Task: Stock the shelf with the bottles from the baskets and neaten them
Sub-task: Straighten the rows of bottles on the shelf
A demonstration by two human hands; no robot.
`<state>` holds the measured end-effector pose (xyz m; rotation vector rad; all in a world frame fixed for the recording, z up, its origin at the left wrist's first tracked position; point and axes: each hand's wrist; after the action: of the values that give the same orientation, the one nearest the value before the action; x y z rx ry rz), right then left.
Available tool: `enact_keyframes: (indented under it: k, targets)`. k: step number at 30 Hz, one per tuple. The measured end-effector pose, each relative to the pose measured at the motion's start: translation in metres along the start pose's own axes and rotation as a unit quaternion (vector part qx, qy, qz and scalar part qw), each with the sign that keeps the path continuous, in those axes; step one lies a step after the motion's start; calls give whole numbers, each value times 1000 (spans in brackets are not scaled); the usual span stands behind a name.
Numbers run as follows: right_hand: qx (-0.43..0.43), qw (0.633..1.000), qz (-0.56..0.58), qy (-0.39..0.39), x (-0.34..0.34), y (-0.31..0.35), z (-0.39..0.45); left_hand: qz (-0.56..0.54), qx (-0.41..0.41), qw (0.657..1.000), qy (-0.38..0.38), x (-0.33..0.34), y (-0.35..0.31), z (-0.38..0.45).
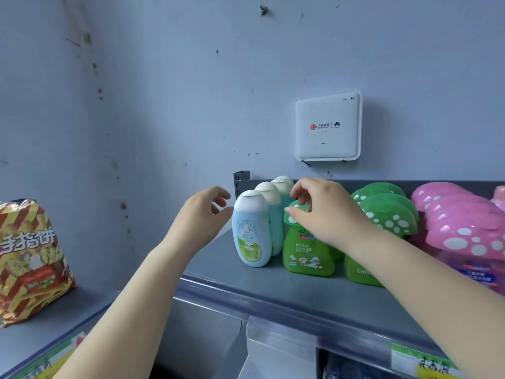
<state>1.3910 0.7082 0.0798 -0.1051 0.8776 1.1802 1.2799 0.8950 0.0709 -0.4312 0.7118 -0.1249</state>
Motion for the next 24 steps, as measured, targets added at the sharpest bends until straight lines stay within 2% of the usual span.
enact_keyframes:
  k: [5,10,13,19,24]
  targets:
    - [25,999,-14,36,7,-6,39,-16,-6,1000,24,-4,22,50]
    - [61,994,-47,77,17,-10,69,18,8,990,137,0,52,97]
    - [86,988,-73,105,26,-12,80,-10,25,979,201,6,65,119]
    - [125,972,-151,130,40,-7,103,-23,104,938,330,31,73,149]
    - [158,949,-208,175,53,-4,111,-65,165,921,347,50,83,155]
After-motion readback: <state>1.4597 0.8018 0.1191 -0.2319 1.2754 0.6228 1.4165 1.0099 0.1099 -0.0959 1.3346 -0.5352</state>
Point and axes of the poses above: each hand's wrist, its own z-axis towards the middle knuckle, its own x-axis out of the palm, y = z × x, and after that the axes turned 6 degrees about x, right-handed
